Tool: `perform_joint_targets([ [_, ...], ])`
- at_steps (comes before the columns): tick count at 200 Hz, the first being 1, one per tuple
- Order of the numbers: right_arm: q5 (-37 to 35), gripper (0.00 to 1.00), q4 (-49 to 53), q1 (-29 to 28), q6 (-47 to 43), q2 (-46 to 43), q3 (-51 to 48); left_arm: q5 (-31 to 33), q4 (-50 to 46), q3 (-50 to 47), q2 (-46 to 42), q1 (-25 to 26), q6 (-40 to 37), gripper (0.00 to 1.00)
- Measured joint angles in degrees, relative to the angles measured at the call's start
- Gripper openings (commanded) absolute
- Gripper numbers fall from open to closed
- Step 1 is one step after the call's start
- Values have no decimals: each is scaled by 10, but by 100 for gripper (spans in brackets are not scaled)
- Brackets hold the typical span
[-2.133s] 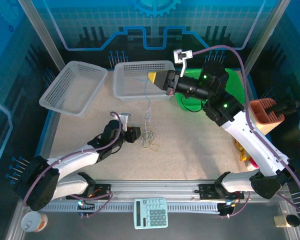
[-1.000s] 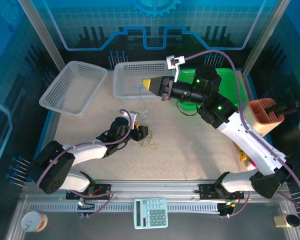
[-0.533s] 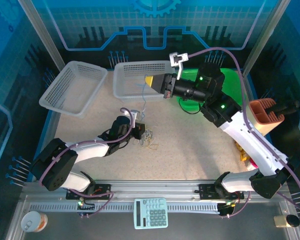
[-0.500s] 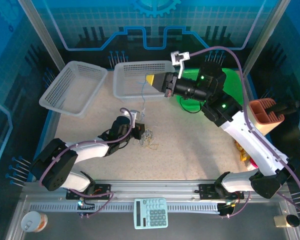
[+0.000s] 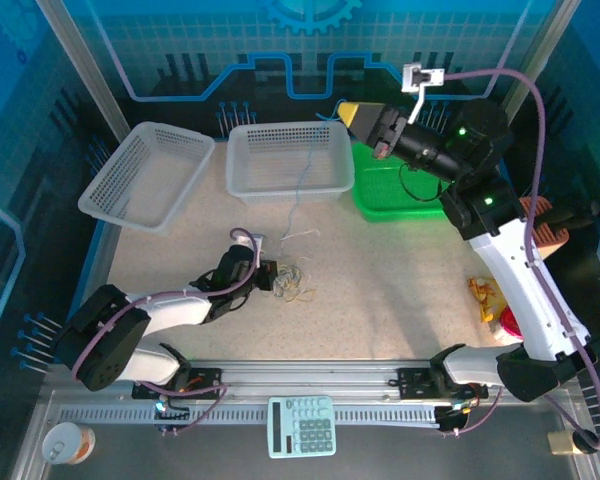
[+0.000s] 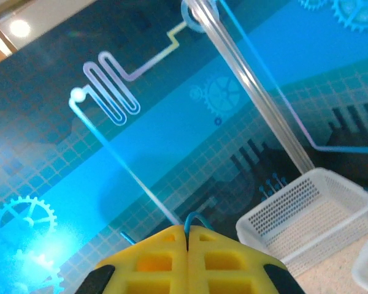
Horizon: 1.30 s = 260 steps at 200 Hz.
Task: Untangle the cables
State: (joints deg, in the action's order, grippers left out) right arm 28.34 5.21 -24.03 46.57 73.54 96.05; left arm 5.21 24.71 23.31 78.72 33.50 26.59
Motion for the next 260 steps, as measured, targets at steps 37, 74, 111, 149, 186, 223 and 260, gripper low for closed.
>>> perform_joint_targets([
  [37,13,0,-17,43,2,-29,1,2,0,-3,12,0,5,0],
  [74,20,0,-45,62,-1,-70,-20,2,0,-4,15,0,5,0],
  [111,21,0,-75,65,-16,-118,-87,6,0,-14,16,0,5,0],
  [149,14,0,-83,65,-32,-144,-160,7,-6,-17,11,0,5,0],
  [186,1,0,-63,65,-57,-150,-189,15,-45,-17,-51,0,8,30],
  [223,-9,0,-51,65,-72,-160,-192,33,-97,-18,-151,0,15,58],
  [260,-11,0,-44,65,-79,-162,-192,50,-164,-14,-248,0,15,74],
])
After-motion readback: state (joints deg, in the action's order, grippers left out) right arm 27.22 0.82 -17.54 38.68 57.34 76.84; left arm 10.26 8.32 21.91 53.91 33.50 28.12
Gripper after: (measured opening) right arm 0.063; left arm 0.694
